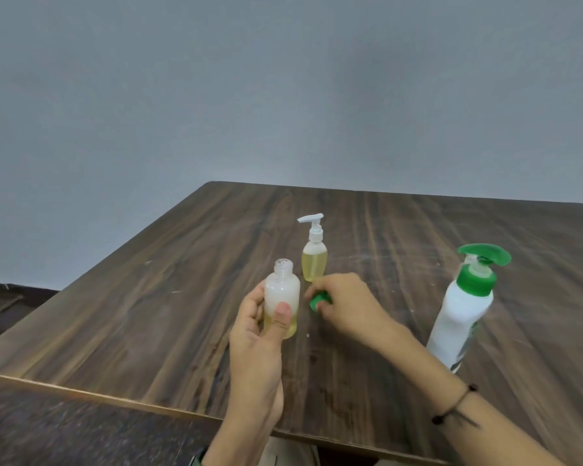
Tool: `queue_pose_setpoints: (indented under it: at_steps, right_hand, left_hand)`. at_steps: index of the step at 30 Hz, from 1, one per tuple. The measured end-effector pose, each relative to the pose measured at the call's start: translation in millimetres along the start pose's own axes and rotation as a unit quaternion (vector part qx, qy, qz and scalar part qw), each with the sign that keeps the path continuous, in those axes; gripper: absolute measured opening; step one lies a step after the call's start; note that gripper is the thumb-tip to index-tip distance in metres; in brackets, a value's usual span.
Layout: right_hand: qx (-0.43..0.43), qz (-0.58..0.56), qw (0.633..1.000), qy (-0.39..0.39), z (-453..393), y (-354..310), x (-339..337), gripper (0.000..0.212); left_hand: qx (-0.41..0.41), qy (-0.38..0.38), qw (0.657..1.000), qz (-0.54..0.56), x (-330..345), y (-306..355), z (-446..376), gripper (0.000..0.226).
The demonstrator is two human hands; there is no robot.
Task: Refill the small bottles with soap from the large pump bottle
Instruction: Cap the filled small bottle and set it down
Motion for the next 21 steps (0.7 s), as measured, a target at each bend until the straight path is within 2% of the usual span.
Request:
queue_pose_setpoints:
  at_steps: [1,3,4,5,7,11,15,18,21]
  right_hand:
    - [0.003,-0.098,0.995,0.028,4,-2,-18,0.028]
    - [-0.024,-0.293,0.953,0.077,16,-13,-59,0.031]
    - [-0.052,-0.343,0.934,0.084,23,-21,-77,0.031]
    - [-0.087,-0.346,0.931,0.076,28,-32,-91,0.029]
    - [-0.136,-0.264,0.954,0.045,36,-51,-105,0.026]
    - [-0.165,-0.120,0.979,0.014,40,-63,-107,0.031]
    - [-0.183,-0.003,0.983,-0.002,41,-72,-110,0.028]
    - [-0.190,0.129,0.973,-0.002,36,-82,-107,0.017]
    - [-0.108,0.239,0.963,0.055,28,-79,-109,0.052]
  left_hand:
    - [-0.002,-0.005,1.000,-0.006,1,-2,0,0.035]
    - [-0.006,-0.018,1.000,-0.017,6,-4,0,0.038]
    - [-0.008,-0.026,0.999,-0.024,10,-5,0,0.039]
    - [-0.010,-0.035,0.999,-0.031,14,-6,0,0.041]
    - [-0.015,-0.051,0.998,-0.042,22,-7,0,0.041]
    - [-0.008,-0.078,0.995,-0.066,34,-6,0,0.032]
    - [0.002,-0.106,0.991,-0.080,38,1,-4,0.029]
    - [-0.003,-0.124,0.989,-0.083,39,4,-8,0.026]
    - [-0.006,-0.127,0.988,-0.088,34,6,-13,0.032]
Point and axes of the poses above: each hand's wrist, its own z-axis away from the middle knuckle, its own x-axis out of the palm, y = z × x, the point moved 9 cm from there along -z, towards the middle knuckle, and after that the axes turned 4 degrees about -y, right-handed, at the moved point
